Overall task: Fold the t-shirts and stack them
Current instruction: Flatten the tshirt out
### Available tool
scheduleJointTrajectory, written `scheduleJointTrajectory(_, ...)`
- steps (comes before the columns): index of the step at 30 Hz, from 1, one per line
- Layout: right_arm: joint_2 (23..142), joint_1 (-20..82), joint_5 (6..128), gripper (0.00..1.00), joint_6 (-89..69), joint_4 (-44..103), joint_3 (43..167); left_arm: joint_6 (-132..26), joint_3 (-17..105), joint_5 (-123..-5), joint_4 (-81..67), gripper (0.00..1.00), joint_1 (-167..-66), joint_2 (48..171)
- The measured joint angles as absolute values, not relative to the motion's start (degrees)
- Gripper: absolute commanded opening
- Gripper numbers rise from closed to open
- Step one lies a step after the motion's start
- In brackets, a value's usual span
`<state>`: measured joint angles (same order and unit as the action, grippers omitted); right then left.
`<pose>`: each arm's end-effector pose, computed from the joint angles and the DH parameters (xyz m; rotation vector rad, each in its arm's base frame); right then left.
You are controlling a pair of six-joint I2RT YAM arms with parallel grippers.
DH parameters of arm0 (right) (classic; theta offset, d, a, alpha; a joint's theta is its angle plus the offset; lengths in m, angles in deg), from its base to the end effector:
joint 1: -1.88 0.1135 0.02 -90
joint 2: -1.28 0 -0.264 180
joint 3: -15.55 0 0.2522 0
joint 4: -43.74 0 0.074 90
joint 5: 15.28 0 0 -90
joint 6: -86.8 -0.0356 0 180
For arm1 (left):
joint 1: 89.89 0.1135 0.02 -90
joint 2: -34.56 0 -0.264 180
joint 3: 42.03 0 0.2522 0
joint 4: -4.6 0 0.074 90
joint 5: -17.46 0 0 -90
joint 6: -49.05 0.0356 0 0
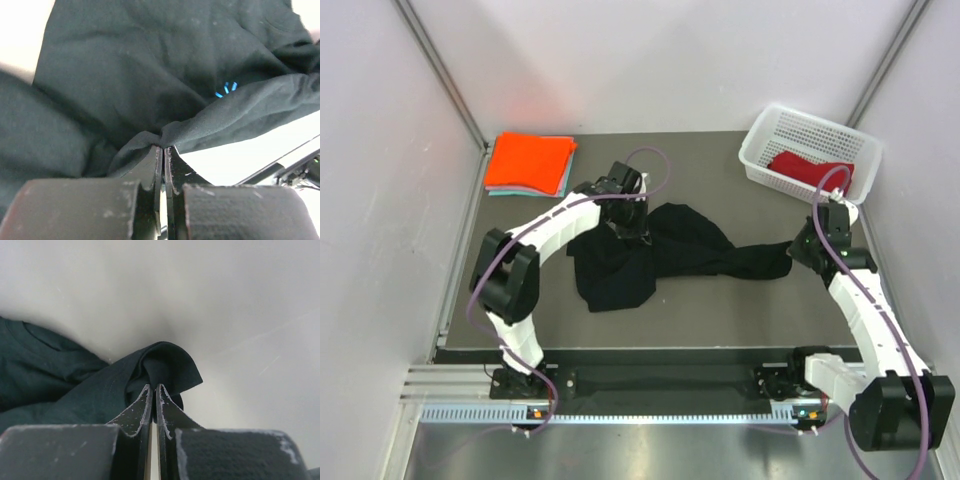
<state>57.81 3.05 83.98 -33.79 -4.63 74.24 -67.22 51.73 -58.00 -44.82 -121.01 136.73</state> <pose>0.2020 -0.0016 0.2644 0.6747 2.2668 0.0758 0.3232 -0.2055 0.2429 0.2126 2.6828 -0.6733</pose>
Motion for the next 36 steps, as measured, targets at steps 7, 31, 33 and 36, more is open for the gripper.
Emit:
scheduleJointTrajectory(7,61.1,0.8,84.0,0.00,-34.5,-2.2,75.2,-65.9,54.5,-58.5,-45.9,0.00,-121.0,141.5)
scheduleJointTrajectory(31,54.3,0.5,65.9,0.51,-40.0,1.3,64.5,-63.5,33.5,-68.3,-53.8,0.11,-120.7,120.9)
scheduleJointTrajectory(33,60.3,0.5,63.4,0.47,-40.4,7.0,65.0,-63.5,33.7,-70.9,-54.2,0.31,-120.7,121.4)
scheduleJointTrajectory(36,67.2,0.5,61.4,0.45,-41.1,10.9,66.4,-64.6,36.1,-73.9,-55.5,0.43,-120.6,122.9)
